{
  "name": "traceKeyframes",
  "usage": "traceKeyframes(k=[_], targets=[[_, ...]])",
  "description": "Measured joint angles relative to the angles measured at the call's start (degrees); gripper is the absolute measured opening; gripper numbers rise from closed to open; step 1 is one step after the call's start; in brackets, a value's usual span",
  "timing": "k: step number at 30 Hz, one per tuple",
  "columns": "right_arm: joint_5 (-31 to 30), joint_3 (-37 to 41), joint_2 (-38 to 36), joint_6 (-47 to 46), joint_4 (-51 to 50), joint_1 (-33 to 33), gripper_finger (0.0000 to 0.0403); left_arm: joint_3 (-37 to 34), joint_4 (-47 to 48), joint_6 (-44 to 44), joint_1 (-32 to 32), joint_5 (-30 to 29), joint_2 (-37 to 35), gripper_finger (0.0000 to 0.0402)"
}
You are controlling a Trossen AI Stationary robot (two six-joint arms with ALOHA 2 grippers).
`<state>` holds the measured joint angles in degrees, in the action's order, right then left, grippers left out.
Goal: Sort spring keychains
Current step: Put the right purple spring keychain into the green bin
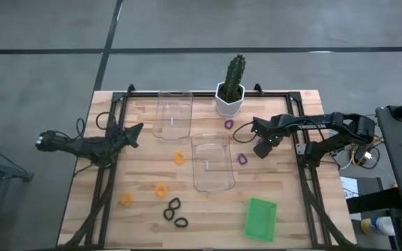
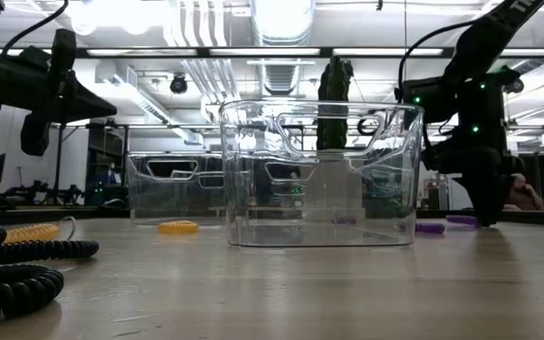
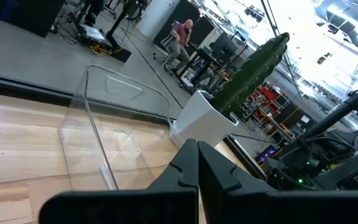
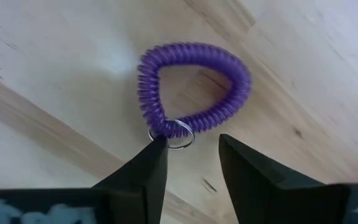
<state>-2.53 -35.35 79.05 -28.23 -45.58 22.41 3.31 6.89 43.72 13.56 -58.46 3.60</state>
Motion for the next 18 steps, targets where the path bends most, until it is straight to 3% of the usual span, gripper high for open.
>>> traceKeyframes(k=[4,9,18], targets=[[0.1,-0.1,0.5,0.0,1.1,0.0,0.0110,0.0,0.0,0.0,0.0,0.0,0.0,0.0000],[0.0,0.0,-0.5,-0.1,1.5,0.0,0.0022,0.0,0.0,0.0,0.0,0.0,0.0,0.0000],[3.2,0.0,-5.0,-1.7,0.9,0.0,0.0008,0.0,0.0,0.0,0.0,-0.5,0.0,0.0000]])
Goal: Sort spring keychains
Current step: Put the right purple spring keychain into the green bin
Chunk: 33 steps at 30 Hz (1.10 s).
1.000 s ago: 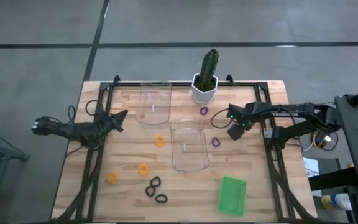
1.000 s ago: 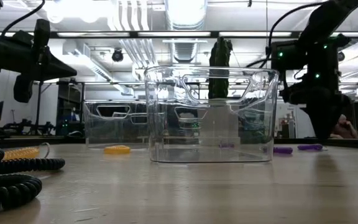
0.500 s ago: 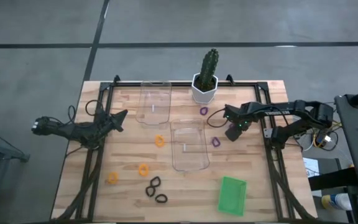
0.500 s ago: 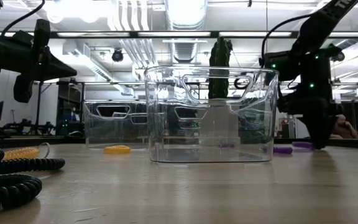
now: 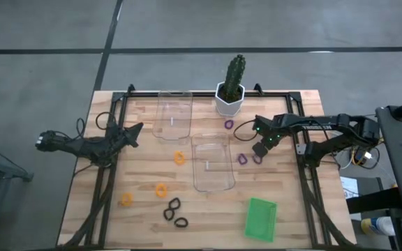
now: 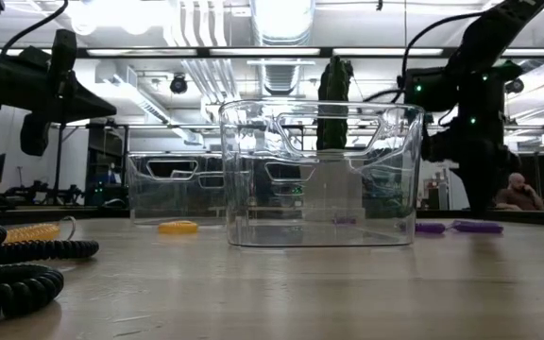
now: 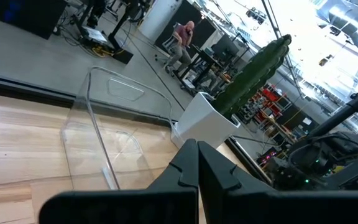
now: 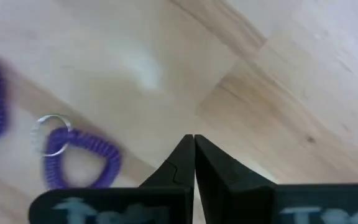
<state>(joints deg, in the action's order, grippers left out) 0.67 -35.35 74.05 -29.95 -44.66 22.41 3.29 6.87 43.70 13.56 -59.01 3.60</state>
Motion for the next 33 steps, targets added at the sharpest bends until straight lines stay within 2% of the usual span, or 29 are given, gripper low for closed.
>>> traceKeyframes(k=[6,8,12,17,21,27,33], targets=[[11.4,0.0,-5.2,-1.9,0.7,-0.9,0.0009,0.0,0.0,0.0,0.0,0.0,0.0,0.0000],[13.2,0.0,-6.2,-2.9,0.7,-1.8,0.0016,0.0,0.0,0.0,0.0,-0.1,0.0,0.0000],[13.4,0.1,-6.5,-4.0,0.8,-2.7,0.0054,0.0,0.0,-0.3,0.0,-0.6,0.0,0.0000],[13.4,0.2,-3.7,-6.3,1.0,-2.7,0.0123,0.0,0.0,-0.3,0.0,-0.7,0.0,0.0000],[13.1,0.3,-0.5,-7.4,2.2,-3.1,0.0157,0.0,0.0,-0.3,0.0,-0.7,0.0,0.0000],[10.9,0.3,4.9,-7.6,3.7,-4.6,0.0166,0.0,0.0,-0.1,0.0,-0.7,0.0,0.0000],[9.2,0.0,8.0,-8.9,3.7,-5.0,0.0135,0.0,0.0,0.0,0.0,-0.7,0.0,0.0000]])
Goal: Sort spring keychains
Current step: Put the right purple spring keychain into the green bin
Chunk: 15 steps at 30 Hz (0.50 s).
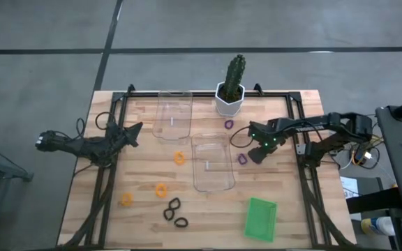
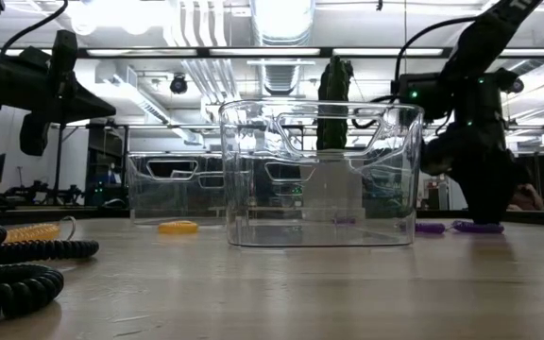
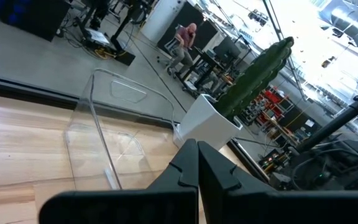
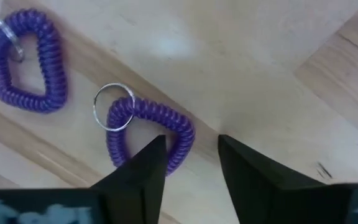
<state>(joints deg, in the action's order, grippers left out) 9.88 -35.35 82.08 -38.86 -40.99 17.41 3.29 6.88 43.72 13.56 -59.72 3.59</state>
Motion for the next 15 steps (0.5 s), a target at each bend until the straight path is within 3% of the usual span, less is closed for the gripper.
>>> traceKeyframes(k=[7,15], targets=[[-1.3,-0.1,-2.0,-0.4,0.4,0.0,0.0024,0.0,0.0,0.0,0.0,-0.4,0.0,0.0000],[1.2,-3.8,-4.5,-0.1,-3.6,0.0,0.0011,0.0,0.0,-0.2,0.0,-1.5,0.0,0.0000]])
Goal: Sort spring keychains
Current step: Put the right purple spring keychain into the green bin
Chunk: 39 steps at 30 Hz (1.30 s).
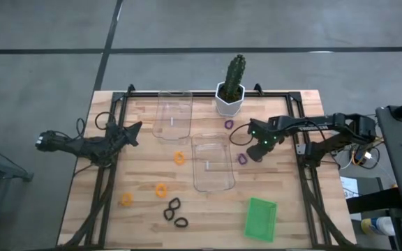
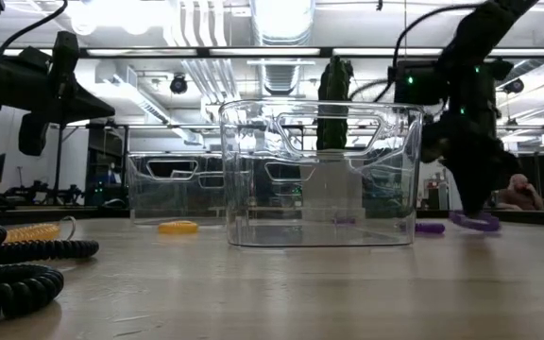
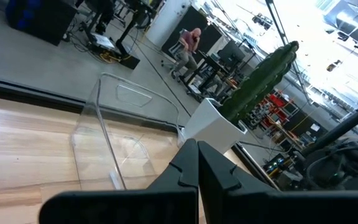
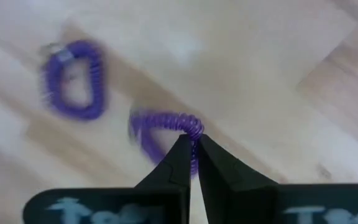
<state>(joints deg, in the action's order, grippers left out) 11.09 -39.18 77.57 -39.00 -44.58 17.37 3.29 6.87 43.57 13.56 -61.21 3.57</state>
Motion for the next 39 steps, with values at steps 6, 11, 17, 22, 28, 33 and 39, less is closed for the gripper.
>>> traceKeyframes(k=[6,11,17,22,28,33,39], targets=[[5.9,-5.4,-3.2,2.4,-8.8,-1.1,0.0009,0.0,0.0,0.0,0.0,0.0,0.0,0.0000],[12.4,-10.4,-5.6,1.7,-14.6,-4.3,0.0009,0.0,0.0,0.0,0.0,0.0,0.0,0.0000],[19.6,-16.7,-6.2,-3.8,-16.6,-12.2,0.0009,0.0,0.0,0.2,0.0,0.0,0.0,0.0000],[21.1,-21.3,-5.0,-10.1,-16.5,-21.6,0.0008,0.0,0.0,0.3,0.0,0.0,0.0,0.0000],[21.5,-24.2,-0.6,-14.3,-16.1,-30.5,0.0008,0.0,0.0,0.3,0.0,0.0,0.0,0.0000],[23.1,-23.6,5.0,-13.7,-14.9,-35.4,0.0008,0.0,-0.5,0.4,0.0,0.0,0.0,0.0000],[25.5,-23.2,11.4,-13.5,-10.0,-38.7,0.0008,-0.3,-4.2,0.7,0.0,0.2,0.0,0.0000]])
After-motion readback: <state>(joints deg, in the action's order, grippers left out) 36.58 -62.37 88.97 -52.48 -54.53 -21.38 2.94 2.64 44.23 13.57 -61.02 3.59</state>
